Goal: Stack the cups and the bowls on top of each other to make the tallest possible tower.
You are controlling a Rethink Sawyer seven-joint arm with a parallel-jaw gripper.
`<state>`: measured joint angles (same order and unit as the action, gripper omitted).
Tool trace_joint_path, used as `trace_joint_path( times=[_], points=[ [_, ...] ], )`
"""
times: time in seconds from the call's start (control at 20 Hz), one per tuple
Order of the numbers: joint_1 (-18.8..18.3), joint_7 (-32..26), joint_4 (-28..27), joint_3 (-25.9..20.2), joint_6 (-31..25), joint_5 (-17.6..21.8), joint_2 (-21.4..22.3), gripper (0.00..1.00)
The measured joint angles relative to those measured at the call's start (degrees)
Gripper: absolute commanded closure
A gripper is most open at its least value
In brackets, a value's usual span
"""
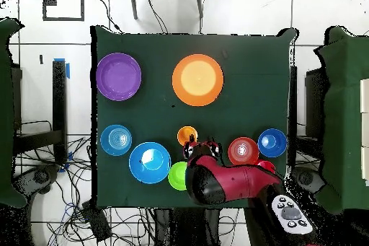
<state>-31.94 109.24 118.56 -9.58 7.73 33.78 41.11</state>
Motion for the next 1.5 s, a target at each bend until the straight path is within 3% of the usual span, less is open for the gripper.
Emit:
trace_joint_path(
  times=[1.0, 1.25, 1.45, 1.5],
  points=[
    [1.3, 0.0, 0.1, -0.1, 0.0, 0.0, 0.4, 0.0],
    [1.8, 0.0, 2.0, 0.1, 0.0, -0.4, 3.2, 0.0],
    [4.4, 0.0, 3.6, 1.5, 0.0, -1.2, 5.2, 0.0],
    [6.9, 0.0, 4.3, 2.9, 0.3, -1.9, 6.0, 0.0]
  ],
)
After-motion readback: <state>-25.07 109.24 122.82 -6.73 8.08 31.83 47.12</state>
